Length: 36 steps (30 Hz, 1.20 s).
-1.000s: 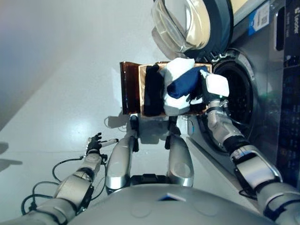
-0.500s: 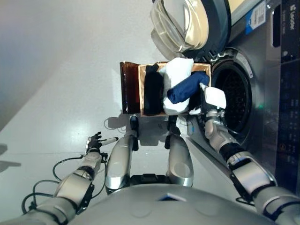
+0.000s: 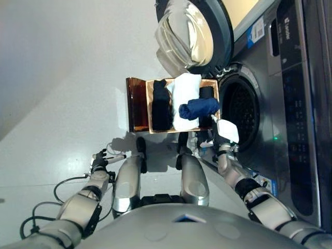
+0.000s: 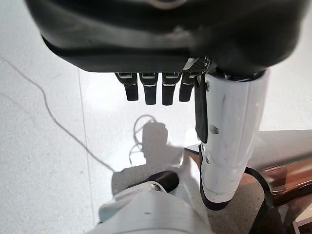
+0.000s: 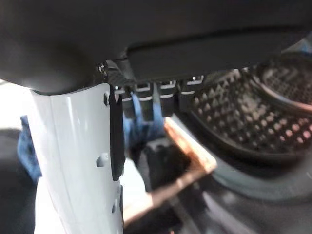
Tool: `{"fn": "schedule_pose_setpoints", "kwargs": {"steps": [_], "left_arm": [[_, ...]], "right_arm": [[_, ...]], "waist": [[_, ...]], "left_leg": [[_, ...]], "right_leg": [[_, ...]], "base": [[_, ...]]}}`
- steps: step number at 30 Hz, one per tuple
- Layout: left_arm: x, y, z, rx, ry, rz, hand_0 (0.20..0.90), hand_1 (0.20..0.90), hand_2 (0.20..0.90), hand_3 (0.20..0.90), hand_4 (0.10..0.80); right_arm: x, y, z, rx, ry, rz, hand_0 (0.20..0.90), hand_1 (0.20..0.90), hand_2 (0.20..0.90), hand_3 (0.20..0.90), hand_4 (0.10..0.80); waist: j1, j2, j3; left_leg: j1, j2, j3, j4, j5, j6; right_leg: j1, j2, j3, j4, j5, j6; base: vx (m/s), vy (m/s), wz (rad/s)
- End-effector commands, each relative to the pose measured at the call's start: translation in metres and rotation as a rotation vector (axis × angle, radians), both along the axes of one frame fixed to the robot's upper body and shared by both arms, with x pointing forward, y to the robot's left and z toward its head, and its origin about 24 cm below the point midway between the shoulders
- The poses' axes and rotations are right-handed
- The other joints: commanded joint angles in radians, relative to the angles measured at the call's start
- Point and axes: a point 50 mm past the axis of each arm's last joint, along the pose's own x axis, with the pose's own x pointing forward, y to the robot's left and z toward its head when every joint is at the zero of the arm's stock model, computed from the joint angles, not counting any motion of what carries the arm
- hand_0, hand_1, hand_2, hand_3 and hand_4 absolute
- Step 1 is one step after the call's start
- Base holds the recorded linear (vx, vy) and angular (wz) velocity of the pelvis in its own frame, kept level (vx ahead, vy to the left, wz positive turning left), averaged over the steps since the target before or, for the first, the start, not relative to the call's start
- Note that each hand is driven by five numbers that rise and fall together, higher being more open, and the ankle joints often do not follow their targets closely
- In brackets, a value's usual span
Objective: Pick up the clothes and place them into the washing machine
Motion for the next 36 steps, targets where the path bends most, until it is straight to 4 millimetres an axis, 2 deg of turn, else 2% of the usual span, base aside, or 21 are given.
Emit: {"fn": "schedule_pose_setpoints", "kwargs": {"steps": [1, 7, 16, 24, 30, 36], "left_arm": [[-0.018, 0.002, -0.005, 0.031, 0.022, 0.041, 0.900, 0.900, 0.900, 0.900, 0.800], [-0.018, 0.001, -0.006, 0.021, 0.027, 0.048, 0.900, 0.900, 0.900, 0.900, 0.800], [-0.021, 0.001, -0.007, 0.010, 0.035, 0.061, 0.900, 0.900, 0.900, 0.900, 0.800], [-0.018, 0.001, -0.006, -0.002, 0.023, 0.067, 0.900, 0.900, 0.900, 0.900, 0.800], [-0.020, -0.001, -0.007, -0.018, 0.035, 0.070, 0.900, 0.900, 0.900, 0.900, 0.800], [-0.017, 0.001, -0.006, -0.022, 0.035, 0.072, 0.900, 0.900, 0.900, 0.900, 0.800]], "right_arm": [[0.037, -0.017, 0.053, -0.187, -0.280, 0.085, 0.900, 0.900, 0.900, 0.900, 0.800], [0.049, -0.021, 0.069, -0.289, -0.328, 0.113, 0.900, 0.900, 0.900, 0.900, 0.800], [0.060, -0.021, 0.079, -0.345, -0.350, 0.126, 0.900, 0.900, 0.900, 0.900, 0.800], [0.086, -0.033, 0.105, -0.503, -0.362, 0.129, 0.900, 0.900, 0.900, 0.900, 0.800], [0.097, -0.042, 0.115, -0.578, -0.341, 0.097, 0.900, 0.900, 0.900, 0.900, 0.800], [0.101, -0.053, 0.121, -0.609, -0.326, 0.045, 0.900, 0.900, 0.900, 0.900, 0.800]], "waist": [[-0.002, 0.047, -0.026], [0.006, 0.045, -0.032], [0.020, 0.049, -0.028], [0.045, 0.064, 0.005], [0.061, 0.074, 0.025], [0.061, 0.083, 0.042]], "left_leg": [[-0.051, 0.025, -0.076, -0.025, 0.036, -0.097], [-0.072, 0.024, -0.085, -0.026, 0.044, -0.099], [-0.104, 0.021, -0.094, -0.025, 0.055, -0.101], [-0.169, 0.022, -0.105, -0.010, 0.073, -0.107], [-0.214, 0.026, -0.113, 0.011, 0.074, -0.114], [-0.289, 0.030, -0.121, 0.105, 0.042, -0.118]], "right_leg": [[0.037, -0.033, 0.009, 0.063, -0.072, 0.033], [0.024, -0.036, 0.000, 0.061, -0.068, 0.032], [-0.003, -0.041, -0.009, 0.065, -0.063, 0.031], [-0.061, -0.039, -0.026, 0.093, -0.066, 0.022], [-0.099, -0.033, -0.035, 0.120, -0.081, 0.014], [-0.175, -0.028, -0.031, 0.224, -0.127, -0.002]], "base": [[0.000, 0.000, 0.00], [-0.008, -0.008, 0.05], [-0.010, -0.006, 0.05], [-0.025, -0.012, 0.05], [-0.011, -0.018, 0.08], [-0.015, -0.006, 0.06]]}}
